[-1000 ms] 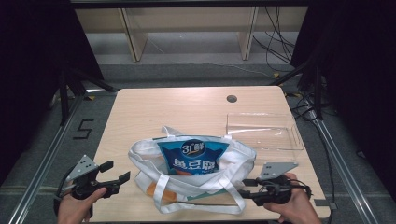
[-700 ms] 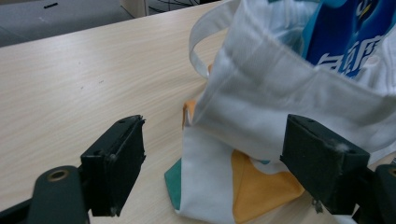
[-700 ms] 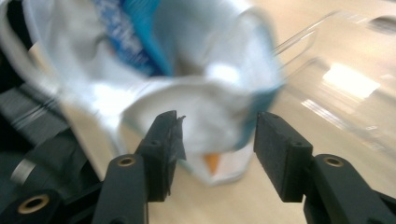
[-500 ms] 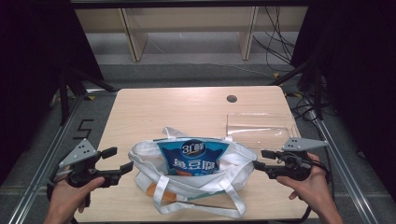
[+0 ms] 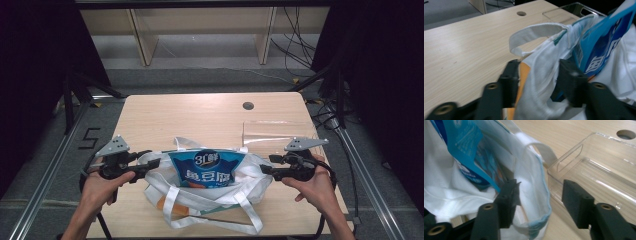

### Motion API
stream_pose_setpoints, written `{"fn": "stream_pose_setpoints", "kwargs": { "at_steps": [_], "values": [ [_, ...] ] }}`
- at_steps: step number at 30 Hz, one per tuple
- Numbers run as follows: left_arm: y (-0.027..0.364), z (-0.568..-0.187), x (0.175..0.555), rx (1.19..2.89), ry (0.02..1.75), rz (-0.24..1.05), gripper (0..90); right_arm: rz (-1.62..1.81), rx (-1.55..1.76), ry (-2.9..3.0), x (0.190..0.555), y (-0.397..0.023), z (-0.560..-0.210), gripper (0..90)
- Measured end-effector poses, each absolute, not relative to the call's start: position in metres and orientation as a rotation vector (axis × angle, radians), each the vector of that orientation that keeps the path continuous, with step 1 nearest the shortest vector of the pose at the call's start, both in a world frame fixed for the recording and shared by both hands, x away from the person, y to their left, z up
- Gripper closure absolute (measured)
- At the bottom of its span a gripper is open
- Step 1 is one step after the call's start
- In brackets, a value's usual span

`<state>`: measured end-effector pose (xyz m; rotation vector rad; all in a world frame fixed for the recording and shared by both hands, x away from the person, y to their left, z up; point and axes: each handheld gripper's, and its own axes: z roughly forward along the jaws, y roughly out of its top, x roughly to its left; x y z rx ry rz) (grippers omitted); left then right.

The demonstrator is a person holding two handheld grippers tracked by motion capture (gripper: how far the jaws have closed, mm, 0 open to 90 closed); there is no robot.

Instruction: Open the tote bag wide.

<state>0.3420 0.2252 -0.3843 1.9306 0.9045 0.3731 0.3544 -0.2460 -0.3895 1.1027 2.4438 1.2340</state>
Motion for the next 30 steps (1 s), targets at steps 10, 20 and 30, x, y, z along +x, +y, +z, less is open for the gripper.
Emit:
{"fn": "stream_pose_setpoints", "kwargs": {
  "at_steps": [10, 20, 30],
  "values": [
    [0.227, -0.435, 0.348, 2.077, 0.915, 0.347, 76.2, 1.03, 1.009, 2.553, 0.354, -0.242, -0.419, 83.3],
    [0.219, -0.486, 0.362, 2.201, 0.94, 0.271, 82.3, 0.888, 1.005, 2.634, 0.361, -0.23, -0.454, 85.2],
    [0.221, -0.477, 0.362, 2.168, 0.986, 0.28, 58.2, 0.85, 1.068, 2.581, 0.363, -0.227, -0.466, 67.4]
  ]
}}
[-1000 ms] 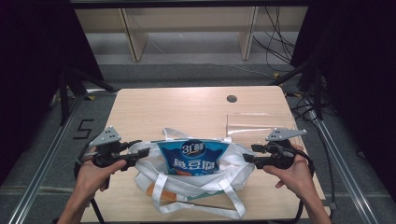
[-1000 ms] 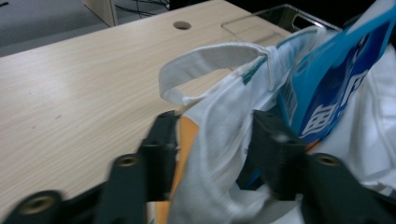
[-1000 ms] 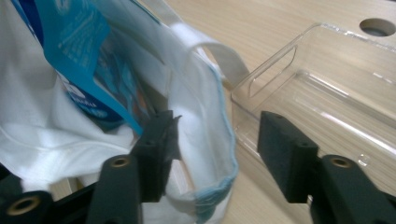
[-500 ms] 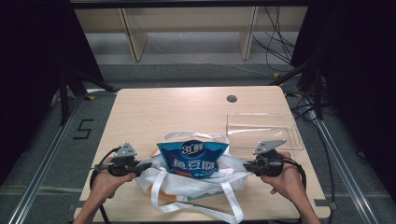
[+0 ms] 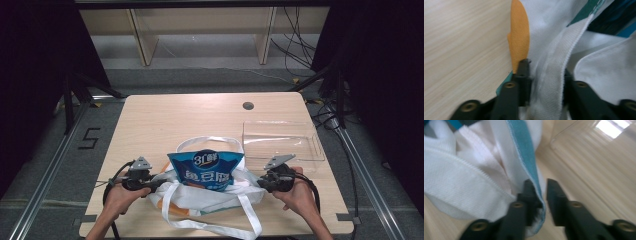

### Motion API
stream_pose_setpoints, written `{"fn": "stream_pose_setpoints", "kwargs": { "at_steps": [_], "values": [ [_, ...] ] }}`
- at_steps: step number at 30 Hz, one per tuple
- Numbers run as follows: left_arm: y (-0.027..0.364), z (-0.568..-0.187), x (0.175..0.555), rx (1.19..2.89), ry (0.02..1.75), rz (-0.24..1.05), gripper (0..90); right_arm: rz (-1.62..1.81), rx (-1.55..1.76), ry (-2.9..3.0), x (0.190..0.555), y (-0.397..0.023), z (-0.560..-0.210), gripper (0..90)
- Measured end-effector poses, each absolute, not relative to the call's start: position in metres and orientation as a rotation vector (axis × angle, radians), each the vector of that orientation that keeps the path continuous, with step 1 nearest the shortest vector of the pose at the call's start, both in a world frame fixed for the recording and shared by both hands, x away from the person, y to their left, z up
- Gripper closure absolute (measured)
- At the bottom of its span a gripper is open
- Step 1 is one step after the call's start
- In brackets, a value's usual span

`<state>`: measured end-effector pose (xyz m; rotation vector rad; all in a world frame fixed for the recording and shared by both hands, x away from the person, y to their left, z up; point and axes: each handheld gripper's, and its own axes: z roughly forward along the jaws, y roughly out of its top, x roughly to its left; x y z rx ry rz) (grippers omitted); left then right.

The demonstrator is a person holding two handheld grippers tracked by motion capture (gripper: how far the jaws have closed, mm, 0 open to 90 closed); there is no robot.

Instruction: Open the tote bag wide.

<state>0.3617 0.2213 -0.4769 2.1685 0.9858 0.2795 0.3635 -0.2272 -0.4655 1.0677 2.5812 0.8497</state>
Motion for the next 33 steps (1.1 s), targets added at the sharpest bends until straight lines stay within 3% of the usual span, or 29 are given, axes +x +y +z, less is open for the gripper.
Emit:
{"fn": "stream_pose_setpoints", "kwargs": {
  "at_steps": [1, 2, 4, 6, 13, 16, 20, 21, 23, 24, 25, 27, 30, 33],
  "values": [
    [0.221, -0.477, 0.362, 2.168, 0.986, 0.28, 50.7, 0.85, 1.068, 2.581, 0.363, -0.227, -0.466, 67.4],
    [0.222, -0.464, 0.362, 2.169, 0.991, 0.345, 41.8, 0.936, 1.031, 2.54, 0.359, -0.232, -0.45, 57.6],
    [0.222, -0.458, 0.363, 2.161, 0.983, 0.359, 38.2, 0.967, 1.016, 2.516, 0.357, -0.233, -0.443, 53.7],
    [0.217, -0.443, 0.366, 2.143, 0.945, 0.352, 35.4, 1.115, 0.977, 2.511, 0.34, -0.229, -0.409, 47.7],
    [0.202, -0.436, 0.382, 2.179, 0.898, 0.305, 37.9, 1.24, 0.738, 2.689, 0.315, -0.187, -0.402, 39.7],
    [0.2, -0.438, 0.387, 2.166, 0.908, 0.278, 44.1, 1.206, 0.694, 2.738, 0.312, -0.171, -0.412, 34.7],
    [0.2, -0.434, 0.39, 2.152, 0.895, 0.285, 52.5, 1.156, 0.612, 2.759, 0.312, -0.156, -0.422, 34.4],
    [0.2, -0.434, 0.39, 2.152, 0.895, 0.285, 55.4, 1.137, 0.599, 2.759, 0.312, -0.152, -0.425, 35.4],
    [0.2, -0.434, 0.393, 2.138, 0.894, 0.264, 61.5, 1.111, 0.557, 2.76, 0.314, -0.148, -0.431, 45.9],
    [0.198, -0.435, 0.396, 2.137, 0.89, 0.263, 61.5, 1.111, 0.557, 2.76, 0.314, -0.148, -0.431, 45.9],
    [0.197, -0.436, 0.398, 2.129, 0.9, 0.271, 67.6, 1.081, 0.506, 2.797, 0.314, -0.147, -0.435, 59.6],
    [0.195, -0.437, 0.403, 2.145, 0.902, 0.265, 73.2, 1.069, 0.477, 2.816, 0.312, -0.147, -0.438, 71.8],
    [0.191, -0.441, 0.414, 2.139, 0.936, 0.261, 79.0, 0.984, 0.445, 2.898, 0.309, -0.145, -0.449, 80.2],
    [0.19, -0.45, 0.43, 2.144, 0.985, 0.25, 80.6, 0.9, 0.405, 2.994, 0.307, -0.14, -0.467, 82.2]
  ]
}}
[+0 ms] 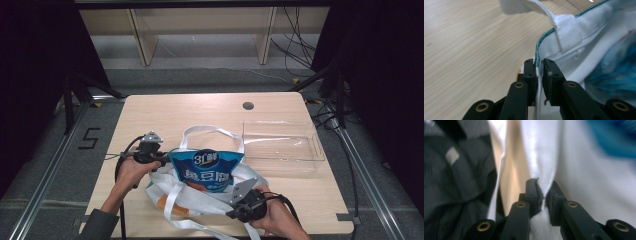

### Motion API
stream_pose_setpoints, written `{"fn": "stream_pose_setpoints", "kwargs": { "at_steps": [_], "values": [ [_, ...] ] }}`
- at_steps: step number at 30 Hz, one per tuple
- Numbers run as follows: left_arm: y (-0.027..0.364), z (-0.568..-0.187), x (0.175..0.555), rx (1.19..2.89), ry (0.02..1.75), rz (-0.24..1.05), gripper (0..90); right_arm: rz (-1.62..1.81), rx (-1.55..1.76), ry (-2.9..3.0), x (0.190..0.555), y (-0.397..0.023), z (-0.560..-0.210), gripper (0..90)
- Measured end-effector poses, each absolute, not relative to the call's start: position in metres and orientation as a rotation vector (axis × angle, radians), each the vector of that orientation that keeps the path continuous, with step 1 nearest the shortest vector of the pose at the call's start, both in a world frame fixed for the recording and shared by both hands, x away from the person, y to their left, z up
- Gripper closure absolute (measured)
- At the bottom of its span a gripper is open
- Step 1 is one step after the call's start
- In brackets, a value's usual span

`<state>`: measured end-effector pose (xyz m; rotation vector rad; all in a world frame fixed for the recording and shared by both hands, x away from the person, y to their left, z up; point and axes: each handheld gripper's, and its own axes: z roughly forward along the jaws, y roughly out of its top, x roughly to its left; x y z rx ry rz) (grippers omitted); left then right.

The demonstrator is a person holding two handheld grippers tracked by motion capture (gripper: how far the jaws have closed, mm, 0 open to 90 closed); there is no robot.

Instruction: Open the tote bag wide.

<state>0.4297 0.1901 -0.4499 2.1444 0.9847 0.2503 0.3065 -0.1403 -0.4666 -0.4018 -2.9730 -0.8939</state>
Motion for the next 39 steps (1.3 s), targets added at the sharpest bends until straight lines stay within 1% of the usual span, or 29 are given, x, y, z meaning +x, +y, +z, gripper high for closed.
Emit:
{"fn": "stream_pose_setpoints", "kwargs": {
  "at_steps": [1, 2, 3, 4, 7, 8, 10, 11, 12, 13, 15, 16, 17, 19, 21, 23, 25, 28, 31, 32, 33, 35, 37, 39],
  "values": [
    [0.19, -0.451, 0.434, 2.165, 1.007, 0.242, 80.7, -0.862, -0.39, -2.967, 0.306, -0.139, -0.473, 82.4],
    [0.189, -0.459, 0.441, 2.153, 1.024, 0.204, 80.5, -0.833, -0.421, -2.961, 0.305, -0.138, -0.476, 82.6],
    [0.188, -0.466, 0.446, 2.155, 1.044, 0.192, 80.3, -0.827, -0.394, -2.954, 0.307, -0.136, -0.483, 82.7],
    [0.187, -0.472, 0.45, 2.155, 1.061, 0.159, 80.2, -0.828, -0.372, -2.963, 0.31, -0.134, -0.487, 82.8],
    [0.185, -0.486, 0.458, 2.139, 1.101, 0.11, 79.0, -0.829, -0.332, -2.983, 0.313, -0.133, -0.492, 82.8],
    [0.185, -0.487, 0.458, 2.147, 1.098, 0.109, 78.8, -0.81, -0.38, -2.978, 0.31, -0.133, -0.491, 82.8],
    [0.183, -0.485, 0.454, 2.159, 1.097, 0.152, 78.2, -0.815, -0.405, -2.97, 0.31, -0.134, -0.491, 82.4],
    [0.182, -0.481, 0.45, 2.151, 1.101, 0.191, 76.0, -0.821, -0.419, -2.961, 0.31, -0.134, -0.491, 81.1],
    [0.182, -0.476, 0.447, 2.154, 1.095, 0.212, 72.4, -0.83, -0.444, -2.943, 0.311, -0.135, -0.49, 75.9],
    [0.184, -0.471, 0.443, 2.136, 1.085, 0.221, 67.3, -0.848, -0.456, -2.924, 0.311, -0.136, -0.487, 66.3],
    [0.186, -0.458, 0.435, 2.092, 1.075, 0.249, 52.6, -0.916, -0.493, -2.918, 0.308, -0.14, -0.473, 55.8],
    [0.187, -0.452, 0.431, 2.082, 1.059, 0.272, 47.3, -1.01, -0.489, -2.932, 0.309, -0.144, -0.462, 53.1],
    [0.188, -0.446, 0.426, 2.08, 1.032, 0.282, 44.3, -1.072, -0.505, -2.916, 0.308, -0.148, -0.45, 50.6],
    [0.188, -0.44, 0.422, 2.082, 1.005, 0.306, 41.4, -1.209, -0.571, -2.891, 0.306, -0.154, -0.43, 49.8],
    [0.188, -0.428, 0.412, 2.029, 0.974, 0.343, 40.6, -1.34, -0.577, -2.868, 0.309, -0.161, -0.415, 49.9],
    [0.19, -0.421, 0.409, 2.015, 0.97, 0.337, 39.9, -1.425, -0.623, -2.817, 0.314, -0.171, -0.402, 48.7],
    [0.192, -0.417, 0.405, 2.002, 0.959, 0.343, 41.3, -1.494, -0.69, -2.783, 0.319, -0.183, -0.395, 48.4],
    [0.194, -0.416, 0.402, 2.021, 0.921, 0.366, 45.7, -1.508, -0.819, -2.856, 0.327, -0.197, -0.391, 50.6],
    [0.192, -0.417, 0.402, 2.014, 0.893, 0.385, 54.5, -1.485, -0.97, -2.946, 0.339, -0.205, -0.396, 55.2],
    [0.192, -0.417, 0.403, 2.049, 0.865, 0.392, 57.6, -1.466, -0.979, -2.99, 0.344, -0.206, -0.398, 58.7],
    [0.191, -0.419, 0.404, 2.05, 0.861, 0.402, 61.7, -1.443, -0.98, -3.014, 0.348, -0.206, -0.401, 62.0],
    [0.189, -0.422, 0.408, 2.065, 0.84, 0.398, 70.4, -1.387, -0.965, -3.053, 0.356, -0.204, -0.407, 75.2],
    [0.186, -0.427, 0.413, 2.083, 0.841, 0.407, 77.1, -1.355, -0.922, -3.081, 0.363, -0.202, -0.414, 85.6],
    [0.185, -0.433, 0.418, 2.089, 0.856, 0.405, 83.4, -1.274, -0.963, -3.113, 0.367, -0.2, -0.419, 88.2]
  ]
}}
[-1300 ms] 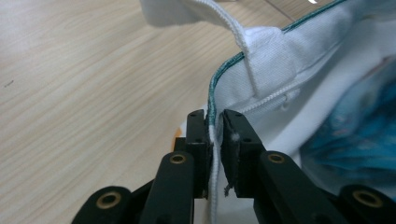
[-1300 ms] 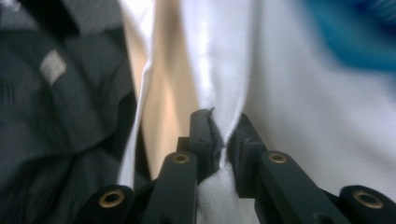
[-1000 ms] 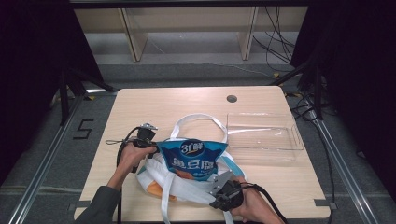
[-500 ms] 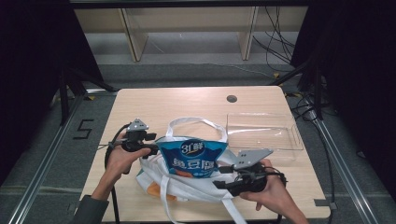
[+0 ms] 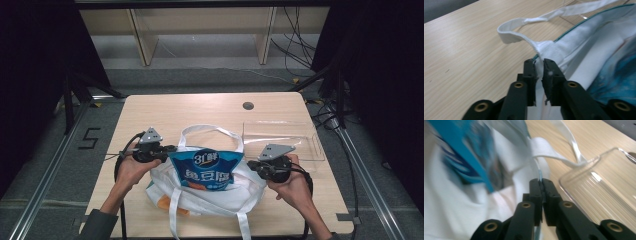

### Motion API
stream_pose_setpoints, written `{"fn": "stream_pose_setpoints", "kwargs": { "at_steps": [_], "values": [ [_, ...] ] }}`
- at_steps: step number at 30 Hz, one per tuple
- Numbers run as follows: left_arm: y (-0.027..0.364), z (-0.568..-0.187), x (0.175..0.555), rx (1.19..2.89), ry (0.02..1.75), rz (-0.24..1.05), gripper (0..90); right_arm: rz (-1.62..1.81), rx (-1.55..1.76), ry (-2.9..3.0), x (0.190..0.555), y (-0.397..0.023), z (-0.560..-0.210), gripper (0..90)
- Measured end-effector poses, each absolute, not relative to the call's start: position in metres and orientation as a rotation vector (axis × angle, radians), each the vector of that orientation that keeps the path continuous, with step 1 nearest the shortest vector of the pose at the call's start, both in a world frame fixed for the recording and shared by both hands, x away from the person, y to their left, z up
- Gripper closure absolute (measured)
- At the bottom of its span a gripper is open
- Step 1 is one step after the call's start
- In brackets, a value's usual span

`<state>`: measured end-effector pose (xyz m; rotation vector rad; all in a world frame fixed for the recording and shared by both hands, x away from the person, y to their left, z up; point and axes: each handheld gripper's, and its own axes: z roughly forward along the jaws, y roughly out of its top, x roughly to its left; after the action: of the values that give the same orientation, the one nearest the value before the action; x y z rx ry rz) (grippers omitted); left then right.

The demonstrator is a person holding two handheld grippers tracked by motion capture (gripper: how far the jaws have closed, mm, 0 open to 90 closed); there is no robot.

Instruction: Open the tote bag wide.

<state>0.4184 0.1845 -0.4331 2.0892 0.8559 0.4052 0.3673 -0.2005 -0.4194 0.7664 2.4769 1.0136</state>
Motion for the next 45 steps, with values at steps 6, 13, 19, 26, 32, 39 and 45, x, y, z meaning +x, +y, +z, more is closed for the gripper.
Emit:
{"fn": "stream_pose_setpoints", "kwargs": {
  "at_steps": [6, 13, 19, 26, 32, 39, 45],
  "values": [
    [0.182, -0.464, 0.435, 2.144, 0.915, 0.32, 88.8, 0.909, 0.814, 2.487, 0.374, -0.198, -0.443, 88.6],
    [0.182, -0.482, 0.436, 2.162, 0.939, 0.262, 89.1, 0.796, 0.8, 2.503, 0.379, -0.191, -0.463, 88.5],
    [0.184, -0.469, 0.424, 2.106, 0.935, 0.281, 81.8, 0.789, 0.818, 2.526, 0.377, -0.19, -0.467, 87.8],
    [0.188, -0.44, 0.399, 1.997, 0.902, 0.35, 70.6, 0.962, 0.905, 2.476, 0.374, -0.202, -0.446, 72.5],
    [0.196, -0.436, 0.377, 2.032, 0.864, 0.324, 79.4, 1.089, 0.895, 2.452, 0.372, -0.209, -0.43, 69.7],
    [0.2, -0.457, 0.367, 2.109, 0.867, 0.233, 89.1, 1.089, 0.91, 2.469, 0.367, -0.207, -0.426, 72.1],
    [0.199, -0.466, 0.358, 2.152, 0.861, 0.191, 89.5, 1.005, 0.909, 2.528, 0.368, -0.201, -0.438, 80.9]
  ]
}}
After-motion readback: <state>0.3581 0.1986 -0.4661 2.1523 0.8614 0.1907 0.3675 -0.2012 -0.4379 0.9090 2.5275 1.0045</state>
